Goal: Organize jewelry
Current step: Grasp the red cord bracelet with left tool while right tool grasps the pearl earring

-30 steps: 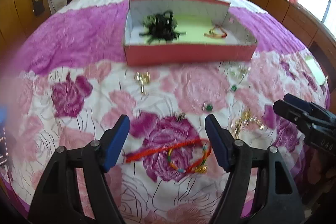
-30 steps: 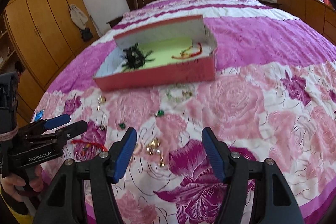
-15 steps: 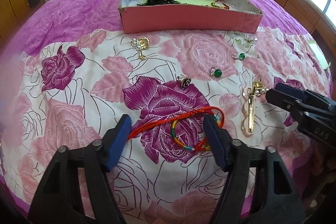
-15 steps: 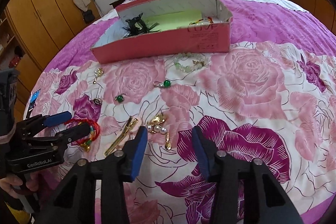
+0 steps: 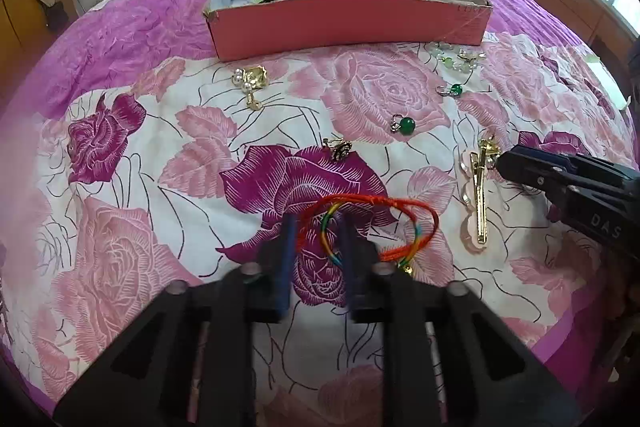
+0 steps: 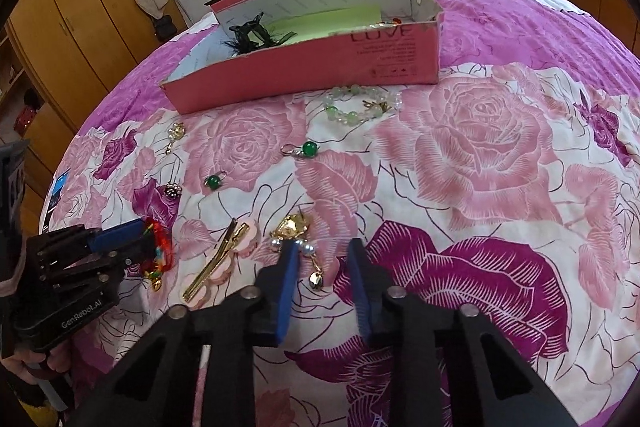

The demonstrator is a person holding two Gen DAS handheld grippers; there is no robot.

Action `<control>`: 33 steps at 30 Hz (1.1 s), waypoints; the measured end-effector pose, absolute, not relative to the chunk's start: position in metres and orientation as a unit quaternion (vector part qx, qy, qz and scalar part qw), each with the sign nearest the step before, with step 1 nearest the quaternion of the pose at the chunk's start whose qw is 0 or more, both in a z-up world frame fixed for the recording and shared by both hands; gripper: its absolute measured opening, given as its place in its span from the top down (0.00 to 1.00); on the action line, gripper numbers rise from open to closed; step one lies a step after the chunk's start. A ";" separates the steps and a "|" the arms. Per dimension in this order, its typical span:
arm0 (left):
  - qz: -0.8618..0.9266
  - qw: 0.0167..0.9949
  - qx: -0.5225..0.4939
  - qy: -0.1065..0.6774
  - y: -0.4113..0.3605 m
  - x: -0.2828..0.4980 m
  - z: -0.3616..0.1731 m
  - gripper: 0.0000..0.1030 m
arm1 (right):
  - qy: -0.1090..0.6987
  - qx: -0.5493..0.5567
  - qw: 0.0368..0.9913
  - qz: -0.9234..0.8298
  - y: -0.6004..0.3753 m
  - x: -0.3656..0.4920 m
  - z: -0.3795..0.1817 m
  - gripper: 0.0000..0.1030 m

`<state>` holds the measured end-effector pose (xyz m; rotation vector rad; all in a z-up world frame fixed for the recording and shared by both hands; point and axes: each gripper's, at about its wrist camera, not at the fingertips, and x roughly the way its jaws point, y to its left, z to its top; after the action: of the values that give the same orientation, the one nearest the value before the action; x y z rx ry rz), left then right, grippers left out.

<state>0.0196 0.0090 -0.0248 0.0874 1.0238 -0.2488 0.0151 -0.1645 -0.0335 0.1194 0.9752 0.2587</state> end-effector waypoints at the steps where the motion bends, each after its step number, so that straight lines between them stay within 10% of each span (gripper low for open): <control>1: -0.119 0.864 0.040 0.488 0.009 0.020 -0.024 0.99 | 0.466 0.059 0.874 0.125 -0.165 0.015 -0.034 0.84; 9: -0.124 0.866 0.020 0.485 0.013 0.018 -0.020 1.00 | 0.459 0.071 0.874 0.141 -0.168 0.012 -0.028 0.90; 20: -0.123 0.862 0.002 0.492 0.016 0.020 -0.025 1.00 | 0.467 0.026 0.871 0.149 -0.146 0.020 -0.030 0.63; 33: -0.128 0.870 -0.021 0.476 0.022 0.016 -0.017 1.00 | 0.463 0.045 0.874 0.144 -0.154 0.026 -0.034 0.84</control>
<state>0.0165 0.0217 -0.0169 -0.0430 0.9959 -0.2678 0.0255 -0.1539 -0.0340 0.0940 0.9668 0.3006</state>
